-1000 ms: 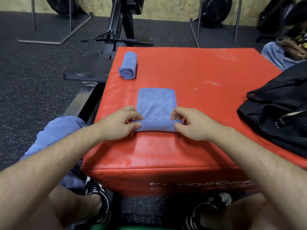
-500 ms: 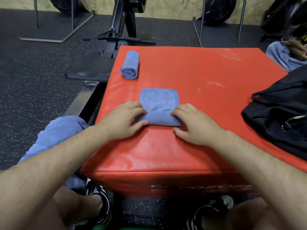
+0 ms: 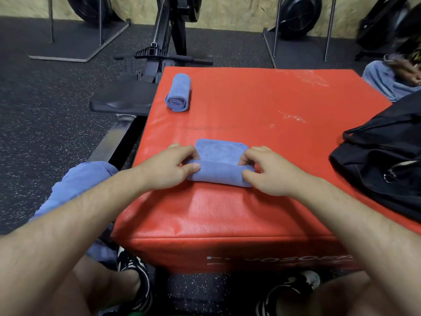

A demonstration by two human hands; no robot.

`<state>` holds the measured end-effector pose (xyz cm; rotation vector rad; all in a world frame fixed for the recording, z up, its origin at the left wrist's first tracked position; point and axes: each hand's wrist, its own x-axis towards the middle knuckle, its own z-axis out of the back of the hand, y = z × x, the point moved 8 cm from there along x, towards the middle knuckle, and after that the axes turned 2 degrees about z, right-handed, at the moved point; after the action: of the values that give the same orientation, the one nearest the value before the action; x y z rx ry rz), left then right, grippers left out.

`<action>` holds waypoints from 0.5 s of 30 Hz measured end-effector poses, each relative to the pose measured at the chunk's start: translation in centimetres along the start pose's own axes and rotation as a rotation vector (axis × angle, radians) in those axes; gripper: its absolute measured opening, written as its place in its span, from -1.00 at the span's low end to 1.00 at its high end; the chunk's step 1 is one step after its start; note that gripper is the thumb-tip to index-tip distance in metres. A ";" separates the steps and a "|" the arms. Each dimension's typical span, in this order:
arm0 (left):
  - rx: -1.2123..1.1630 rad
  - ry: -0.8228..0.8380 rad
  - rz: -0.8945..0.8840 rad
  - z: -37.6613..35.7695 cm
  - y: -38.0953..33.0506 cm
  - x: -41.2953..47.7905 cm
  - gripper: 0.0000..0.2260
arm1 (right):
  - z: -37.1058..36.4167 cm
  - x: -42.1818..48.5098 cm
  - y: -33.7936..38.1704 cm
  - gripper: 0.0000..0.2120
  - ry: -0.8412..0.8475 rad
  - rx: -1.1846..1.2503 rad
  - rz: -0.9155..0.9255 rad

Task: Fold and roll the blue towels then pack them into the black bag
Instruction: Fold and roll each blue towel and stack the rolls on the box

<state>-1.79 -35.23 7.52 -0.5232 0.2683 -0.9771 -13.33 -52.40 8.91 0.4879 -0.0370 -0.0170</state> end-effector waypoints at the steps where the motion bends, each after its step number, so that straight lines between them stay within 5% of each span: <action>1: 0.027 -0.043 -0.029 0.1 -0.1 0.1 -0.93 | 0.0 0.1 -0.3 -0.75 -0.024 -0.018 -0.005; 6: 0.125 -0.254 -0.189 1.4 -1.7 0.8 -0.91 | 0.7 0.6 0.3 -0.78 -0.188 -0.111 0.067; 15: 0.243 -0.198 -0.248 0.8 -2.1 2.0 -0.72 | -0.3 1.0 1.1 -0.62 -0.097 -0.414 0.079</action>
<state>-1.82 -37.59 9.38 -0.4322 -0.0947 -1.1706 -12.35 -51.29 9.17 0.0716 -0.1448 0.0285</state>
